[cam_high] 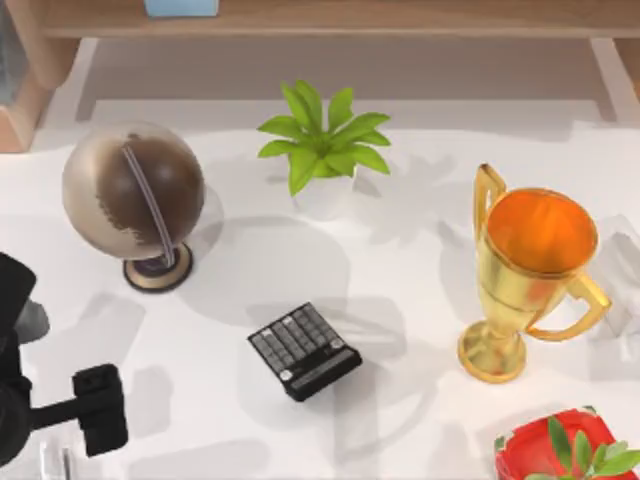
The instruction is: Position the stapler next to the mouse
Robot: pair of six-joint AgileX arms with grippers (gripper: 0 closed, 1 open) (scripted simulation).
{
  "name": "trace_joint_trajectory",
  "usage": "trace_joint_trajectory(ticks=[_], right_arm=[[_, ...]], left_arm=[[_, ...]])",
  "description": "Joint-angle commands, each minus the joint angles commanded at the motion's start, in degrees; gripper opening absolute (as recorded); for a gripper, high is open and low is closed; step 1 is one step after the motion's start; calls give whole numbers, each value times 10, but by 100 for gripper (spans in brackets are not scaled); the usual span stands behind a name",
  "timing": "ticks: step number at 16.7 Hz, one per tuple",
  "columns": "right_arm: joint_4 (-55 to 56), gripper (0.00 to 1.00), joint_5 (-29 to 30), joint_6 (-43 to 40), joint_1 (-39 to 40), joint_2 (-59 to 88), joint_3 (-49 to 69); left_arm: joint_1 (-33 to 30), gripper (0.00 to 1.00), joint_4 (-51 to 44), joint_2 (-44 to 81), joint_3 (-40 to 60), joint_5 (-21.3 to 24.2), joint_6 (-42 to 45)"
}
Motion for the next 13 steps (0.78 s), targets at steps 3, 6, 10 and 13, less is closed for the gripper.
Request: trace_joint_trajectory(ticks=[3,6,10,13], right_arm=[[0,100,0,0,0,0,0],[0,100,0,0,0,0,0],[0,100,0,0,0,0,0],[0,100,0,0,0,0,0]], left_arm=[[-18,100,-53,60,32,0,-33],[-27,100,-76,86,47,0,-48],[-27,100,-77,87,47,0,-48],[-24,100,-66,92,36,0,-47]])
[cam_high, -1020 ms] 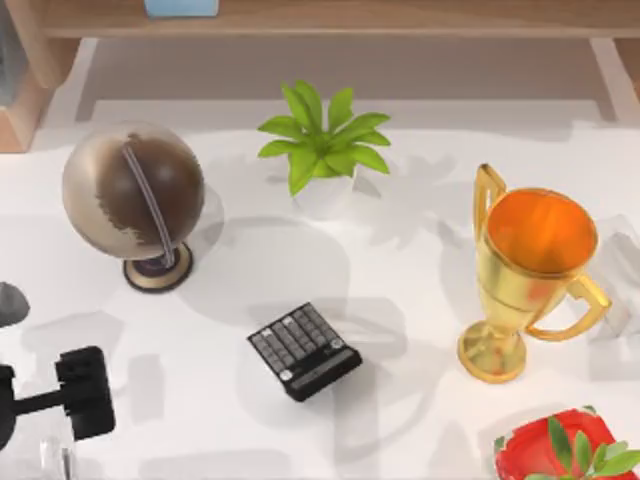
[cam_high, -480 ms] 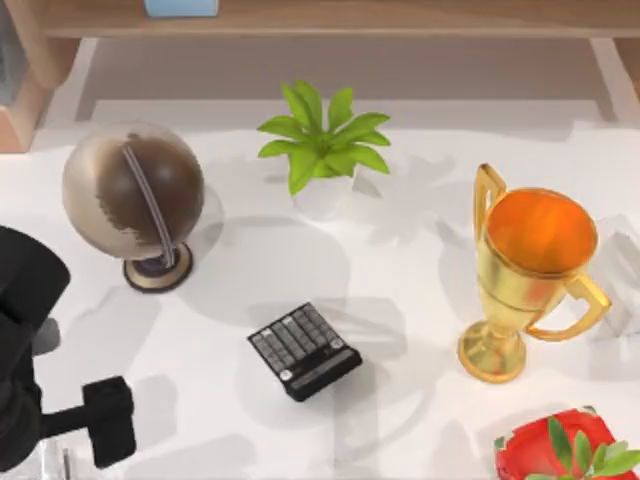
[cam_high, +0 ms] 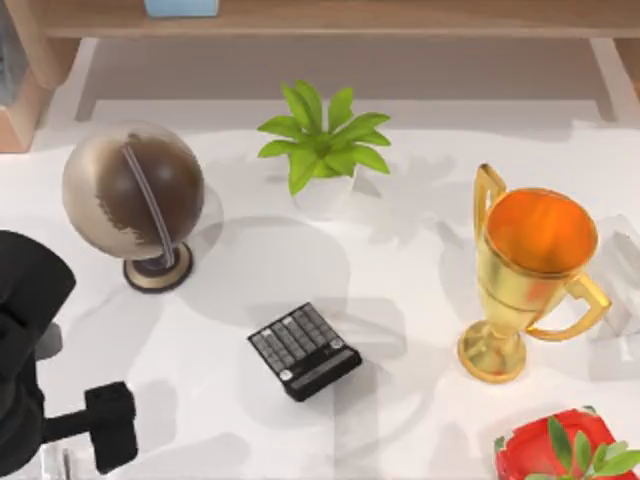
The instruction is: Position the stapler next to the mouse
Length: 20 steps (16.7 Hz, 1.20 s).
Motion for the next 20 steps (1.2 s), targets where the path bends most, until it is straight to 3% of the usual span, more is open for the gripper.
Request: trace_joint_trajectory(ticks=[6,11,20], right_arm=[[0,100,0,0,0,0,0],[0,100,0,0,0,0,0],[0,100,0,0,0,0,0]], left_arm=[[0,100,122,47,-60,0,2],[0,100,140,60,-75,0,2],[0,32,140,60,-75,0,2]])
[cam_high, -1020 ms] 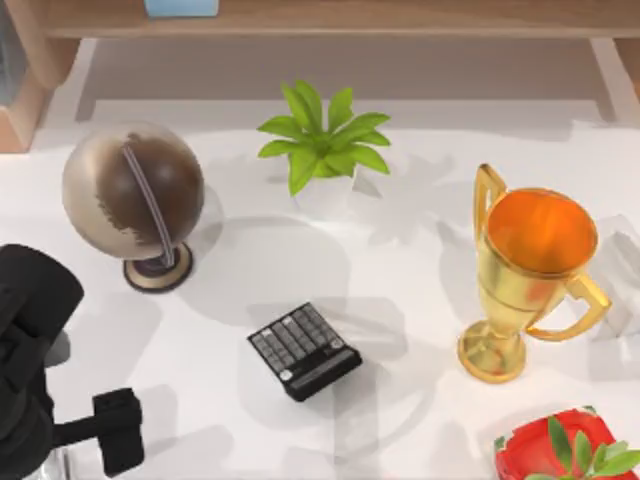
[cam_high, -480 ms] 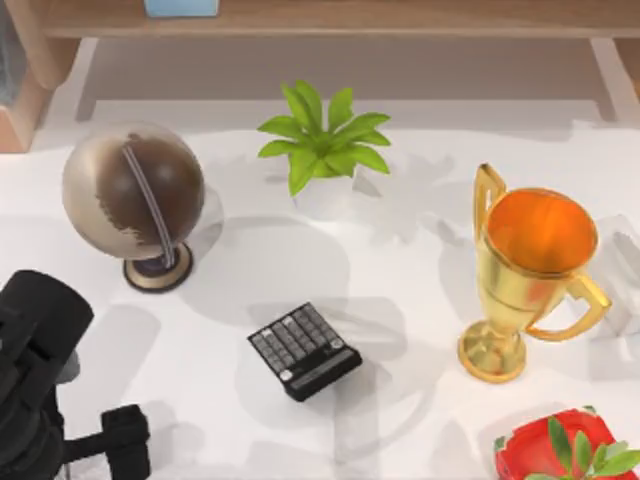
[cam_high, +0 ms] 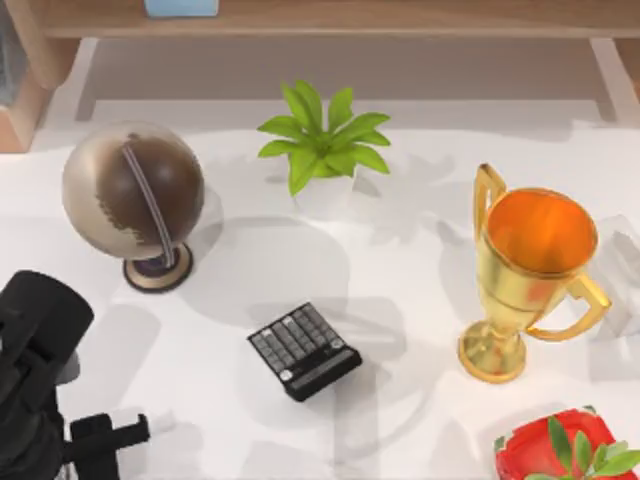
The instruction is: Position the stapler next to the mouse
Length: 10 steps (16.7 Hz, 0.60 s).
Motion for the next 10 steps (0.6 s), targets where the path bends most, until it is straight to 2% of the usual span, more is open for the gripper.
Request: trace_joint_trajectory(ticks=[4,10], right_arm=[[0,100,0,0,0,0,0],[0,100,0,0,0,0,0]], left_arm=[[0,2,0,0,0,0,0],[0,0,0,0,0,0,0]])
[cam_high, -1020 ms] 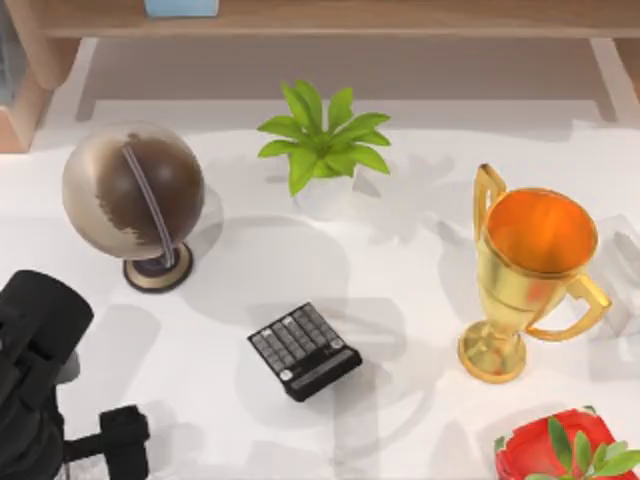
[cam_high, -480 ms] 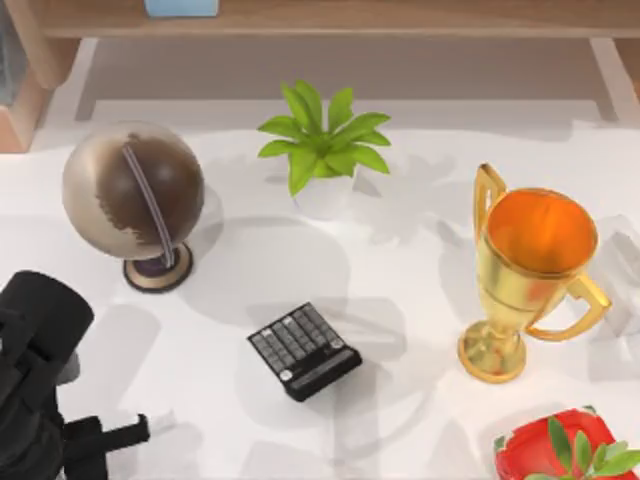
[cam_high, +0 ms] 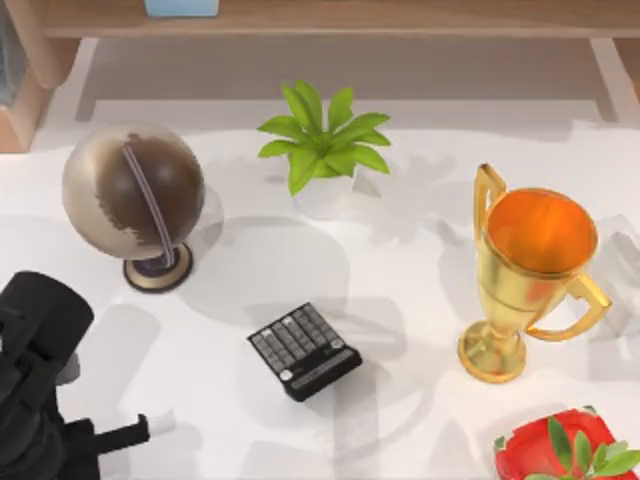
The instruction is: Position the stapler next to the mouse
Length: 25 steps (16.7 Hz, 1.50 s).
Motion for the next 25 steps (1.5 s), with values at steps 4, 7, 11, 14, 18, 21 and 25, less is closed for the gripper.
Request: trace_joint_trajectory(ticks=[4,7,11,14,18,21,25], right_arm=[[0,100,0,0,0,0,0],[0,100,0,0,0,0,0],[0,100,0,0,0,0,0],[0,100,0,0,0,0,0],[0,100,0,0,0,0,0],[0,100,0,0,0,0,0],[0,100,0,0,0,0,0]], left_arm=[[0,0,-2,-1,1,0,1],[-1,0,-35,-15,18,0,0],[-1,0,-90,-42,47,0,-1],[-1,0,-94,-45,50,0,-1],[19,0,-99,-23,67,1,20],[90,0,-119,48,141,4,93],[223,0,-160,198,315,6,247]])
